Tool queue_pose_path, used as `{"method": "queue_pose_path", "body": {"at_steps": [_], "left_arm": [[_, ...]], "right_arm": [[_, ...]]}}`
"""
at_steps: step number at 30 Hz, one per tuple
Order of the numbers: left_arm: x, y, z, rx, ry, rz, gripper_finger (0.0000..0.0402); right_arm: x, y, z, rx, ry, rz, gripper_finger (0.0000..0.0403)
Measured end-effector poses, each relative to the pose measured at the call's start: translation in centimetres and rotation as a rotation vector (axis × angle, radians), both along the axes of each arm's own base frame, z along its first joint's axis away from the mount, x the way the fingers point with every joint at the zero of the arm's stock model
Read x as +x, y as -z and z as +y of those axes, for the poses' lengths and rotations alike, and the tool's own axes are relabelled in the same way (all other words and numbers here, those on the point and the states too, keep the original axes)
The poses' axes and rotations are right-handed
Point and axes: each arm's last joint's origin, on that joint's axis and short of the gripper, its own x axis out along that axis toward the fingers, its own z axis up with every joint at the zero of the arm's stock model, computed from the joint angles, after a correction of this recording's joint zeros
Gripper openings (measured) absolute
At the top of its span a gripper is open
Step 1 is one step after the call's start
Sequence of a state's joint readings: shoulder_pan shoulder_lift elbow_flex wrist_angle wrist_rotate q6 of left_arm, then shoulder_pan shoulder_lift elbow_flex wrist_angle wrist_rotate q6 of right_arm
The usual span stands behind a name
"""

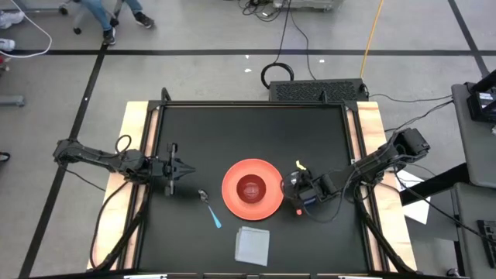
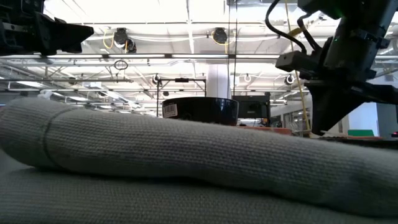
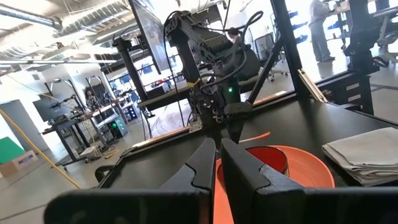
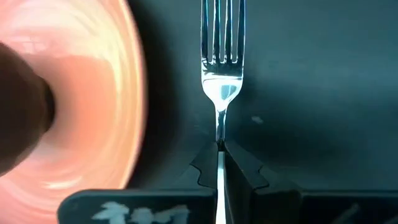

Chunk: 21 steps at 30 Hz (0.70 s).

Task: Set table place
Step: Put the orange fork to the right of the orange plate

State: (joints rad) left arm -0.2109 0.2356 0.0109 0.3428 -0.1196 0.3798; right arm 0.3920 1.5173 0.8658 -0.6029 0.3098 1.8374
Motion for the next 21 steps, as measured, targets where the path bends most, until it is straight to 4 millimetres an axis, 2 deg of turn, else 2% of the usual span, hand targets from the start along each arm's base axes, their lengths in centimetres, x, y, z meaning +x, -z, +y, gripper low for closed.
{"method": "queue_pose_path", "body": {"at_steps": [12, 21], "left_arm": [[0.0, -0.1, 0.0, -0.003, 0.000, -0.010, 0.0033], [0.0, -0.1, 0.0, -0.006, 0.001, -0.011, 0.0033]], "right_arm": [[0.1, 1.3, -1.1, 0.025, -0.007, -0.039, 0.0000], [0.2, 1.5, -1.2, 0.023, -0.019, -0.037, 0.0000]]}}
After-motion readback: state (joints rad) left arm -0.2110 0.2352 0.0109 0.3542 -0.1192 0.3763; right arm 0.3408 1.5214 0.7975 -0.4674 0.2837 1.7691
